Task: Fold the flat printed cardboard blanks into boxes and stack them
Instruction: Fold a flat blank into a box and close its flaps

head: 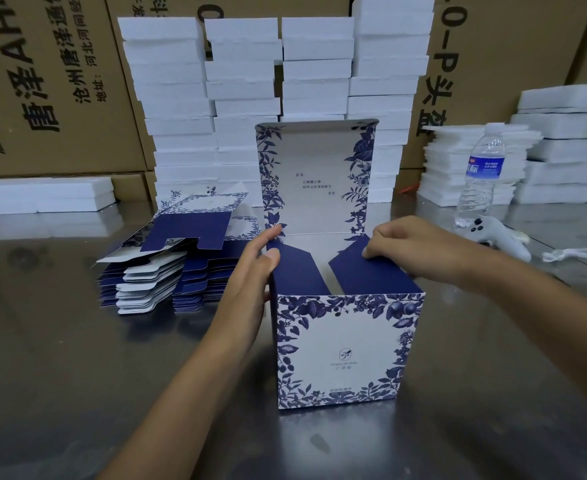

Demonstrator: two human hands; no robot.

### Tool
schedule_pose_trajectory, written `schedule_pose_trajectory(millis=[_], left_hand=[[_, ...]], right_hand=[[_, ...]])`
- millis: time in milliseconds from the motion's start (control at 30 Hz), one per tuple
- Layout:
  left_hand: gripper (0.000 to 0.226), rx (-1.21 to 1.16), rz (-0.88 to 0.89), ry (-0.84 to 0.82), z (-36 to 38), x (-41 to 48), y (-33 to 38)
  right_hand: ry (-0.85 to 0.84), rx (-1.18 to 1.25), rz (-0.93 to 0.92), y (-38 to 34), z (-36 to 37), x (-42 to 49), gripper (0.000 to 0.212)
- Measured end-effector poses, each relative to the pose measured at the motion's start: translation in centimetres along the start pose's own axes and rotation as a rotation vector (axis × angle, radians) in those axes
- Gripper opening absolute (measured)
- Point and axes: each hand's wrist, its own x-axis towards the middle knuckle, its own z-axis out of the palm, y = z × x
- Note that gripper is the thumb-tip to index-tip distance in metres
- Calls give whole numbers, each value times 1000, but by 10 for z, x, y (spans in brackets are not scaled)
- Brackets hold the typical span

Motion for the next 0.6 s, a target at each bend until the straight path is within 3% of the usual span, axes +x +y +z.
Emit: schedule_pose_trajectory(millis=[100, 167, 333, 467, 600], left_hand=[[38, 4, 4, 0, 1, -1, 0], [41, 4, 15, -6, 2, -2, -1], [50, 1, 40, -12, 4, -6, -2], [52, 8, 31, -26, 5, -7, -1], [52, 20, 20, -35, 4, -4, 0]], right_hand=[[-77, -6, 45, -2, -4, -6, 46], [-33, 7, 42, -1, -2, -7, 52], [58, -4, -2, -2, 1, -6, 42], [88, 86, 6, -1, 4, -4, 56], [118, 193, 4, 4, 10, -6, 51]])
